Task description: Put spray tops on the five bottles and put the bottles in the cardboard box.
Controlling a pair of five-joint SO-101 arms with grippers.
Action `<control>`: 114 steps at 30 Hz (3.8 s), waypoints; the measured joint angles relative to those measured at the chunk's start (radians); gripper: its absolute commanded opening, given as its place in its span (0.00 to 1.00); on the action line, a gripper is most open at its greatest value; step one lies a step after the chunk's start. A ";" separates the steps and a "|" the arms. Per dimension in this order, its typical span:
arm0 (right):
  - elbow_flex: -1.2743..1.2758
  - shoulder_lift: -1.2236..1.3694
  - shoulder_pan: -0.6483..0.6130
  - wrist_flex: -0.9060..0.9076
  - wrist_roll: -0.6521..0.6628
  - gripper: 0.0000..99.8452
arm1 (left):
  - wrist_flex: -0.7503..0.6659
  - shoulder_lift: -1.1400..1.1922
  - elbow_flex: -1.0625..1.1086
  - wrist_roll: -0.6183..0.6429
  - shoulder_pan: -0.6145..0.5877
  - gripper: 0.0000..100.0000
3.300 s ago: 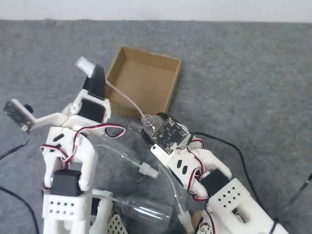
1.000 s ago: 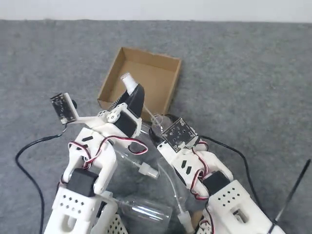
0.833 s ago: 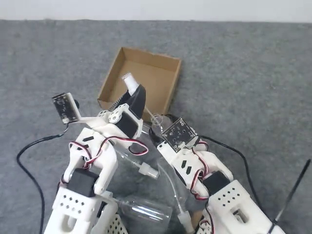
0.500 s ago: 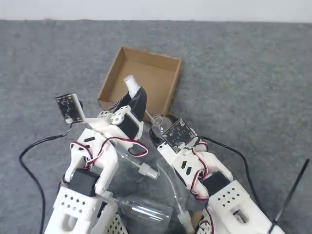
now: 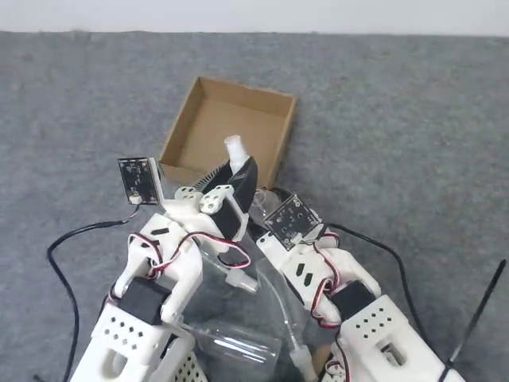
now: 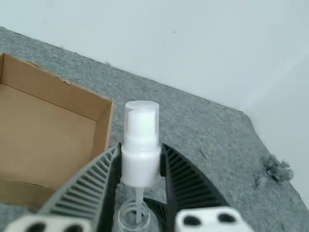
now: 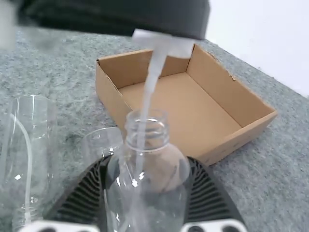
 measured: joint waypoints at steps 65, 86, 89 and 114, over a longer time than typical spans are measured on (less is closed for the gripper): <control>0.002 0.000 0.000 -0.048 0.000 0.01 | 0.227 -0.003 -0.155 0.155 -0.301 0.33; 0.002 -0.081 -0.044 -0.097 0.000 0.01 | 0.127 -0.003 -0.063 0.153 -0.301 0.33; 0.002 -0.184 -0.044 -0.075 0.000 0.01 | 0.127 -0.003 -0.052 0.153 -0.301 0.33; 0.046 -0.411 0.003 0.092 -0.002 0.01 | 0.157 -0.003 -0.046 0.009 -0.061 0.28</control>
